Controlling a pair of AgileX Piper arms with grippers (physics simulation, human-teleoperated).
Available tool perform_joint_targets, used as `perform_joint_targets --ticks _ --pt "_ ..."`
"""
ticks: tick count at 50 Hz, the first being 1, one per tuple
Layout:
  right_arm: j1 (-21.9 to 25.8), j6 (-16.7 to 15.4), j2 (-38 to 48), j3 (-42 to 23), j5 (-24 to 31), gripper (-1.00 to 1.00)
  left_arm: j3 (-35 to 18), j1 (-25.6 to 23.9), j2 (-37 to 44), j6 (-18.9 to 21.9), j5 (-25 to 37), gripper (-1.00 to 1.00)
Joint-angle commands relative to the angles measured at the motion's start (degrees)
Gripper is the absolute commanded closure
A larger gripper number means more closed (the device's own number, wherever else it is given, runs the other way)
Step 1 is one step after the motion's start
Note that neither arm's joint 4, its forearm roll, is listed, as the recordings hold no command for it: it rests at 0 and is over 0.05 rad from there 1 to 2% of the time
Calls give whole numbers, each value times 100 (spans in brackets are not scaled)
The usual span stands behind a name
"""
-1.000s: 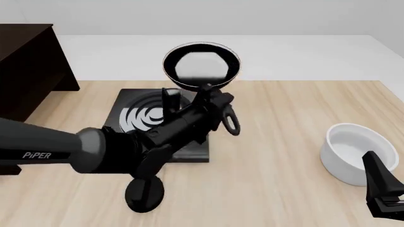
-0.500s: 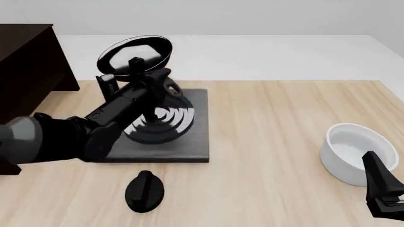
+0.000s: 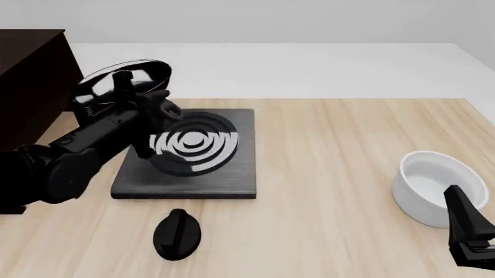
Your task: Put the frying pan under the cabinet shelf.
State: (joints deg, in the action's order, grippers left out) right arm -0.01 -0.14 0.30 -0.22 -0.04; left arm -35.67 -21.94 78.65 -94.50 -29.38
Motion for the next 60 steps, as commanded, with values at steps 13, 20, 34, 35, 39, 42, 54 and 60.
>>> perform_joint_targets --ticks 13,20,34,35,39,42,54,60 --pt "0 0 0 0 0 -100 56 379 -1051 -27 1975 100" --pt "0 0 0 0 0 -100 358 616 -1340 -345 2232 100" --pt "0 0 0 0 0 -100 593 219 -1022 -980 1532 100" --pt "0 0 0 0 0 -100 593 219 -1020 -980 1531 100" --pt "0 0 0 0 0 -100 713 101 -869 -1193 1289 100" --pt "0 0 0 0 0 -100 704 166 -888 -1186 1295 100" --pt "0 0 0 0 0 -100 880 583 -649 -1296 853 100" --pt "0 0 0 0 0 -100 989 726 -586 -1343 698 100"
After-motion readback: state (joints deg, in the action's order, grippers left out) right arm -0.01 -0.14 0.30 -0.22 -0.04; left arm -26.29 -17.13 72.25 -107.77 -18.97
